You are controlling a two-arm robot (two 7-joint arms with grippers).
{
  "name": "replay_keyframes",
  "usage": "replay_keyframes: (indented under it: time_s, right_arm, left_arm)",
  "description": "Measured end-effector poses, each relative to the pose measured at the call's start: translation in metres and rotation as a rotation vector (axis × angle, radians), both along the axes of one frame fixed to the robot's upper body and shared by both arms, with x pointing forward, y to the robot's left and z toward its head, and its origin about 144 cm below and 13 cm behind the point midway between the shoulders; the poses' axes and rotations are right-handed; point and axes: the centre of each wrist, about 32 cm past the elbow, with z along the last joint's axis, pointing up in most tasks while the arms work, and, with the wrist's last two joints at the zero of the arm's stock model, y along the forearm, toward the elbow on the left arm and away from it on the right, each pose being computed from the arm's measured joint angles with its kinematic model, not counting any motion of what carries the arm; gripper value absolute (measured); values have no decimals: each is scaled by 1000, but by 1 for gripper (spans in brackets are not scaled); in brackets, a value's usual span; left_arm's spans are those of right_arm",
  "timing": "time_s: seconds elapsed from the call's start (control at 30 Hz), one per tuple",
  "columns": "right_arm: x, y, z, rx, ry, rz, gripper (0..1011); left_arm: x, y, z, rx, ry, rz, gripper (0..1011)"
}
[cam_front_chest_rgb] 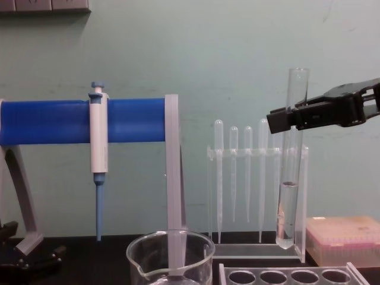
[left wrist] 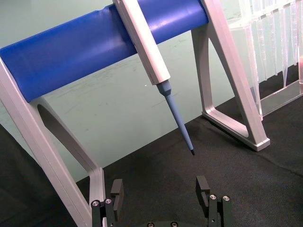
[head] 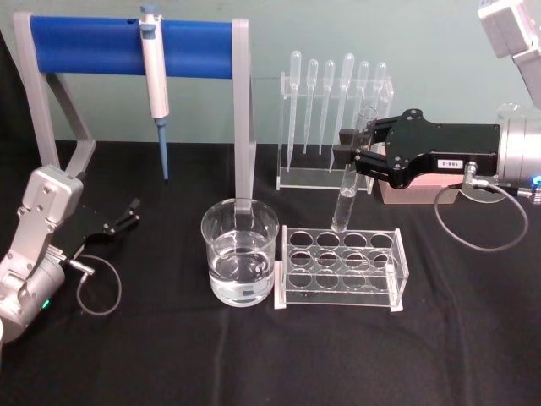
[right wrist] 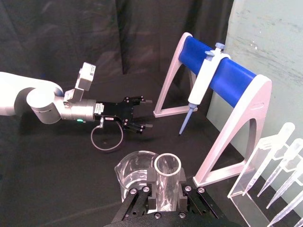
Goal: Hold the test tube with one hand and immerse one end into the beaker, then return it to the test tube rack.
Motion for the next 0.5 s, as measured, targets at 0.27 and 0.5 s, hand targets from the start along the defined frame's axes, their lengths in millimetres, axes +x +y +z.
replay_keyframes:
  time_s: [0.27, 0.5]
  right_arm:
    - [0, 0, 0, 0, 0, 0, 238]
    - [0, 0, 0, 0, 0, 0, 238]
  left_arm:
    - [0, 0, 0, 0, 0, 0, 1000]
    - [0, 0, 0, 0, 0, 0, 1000]
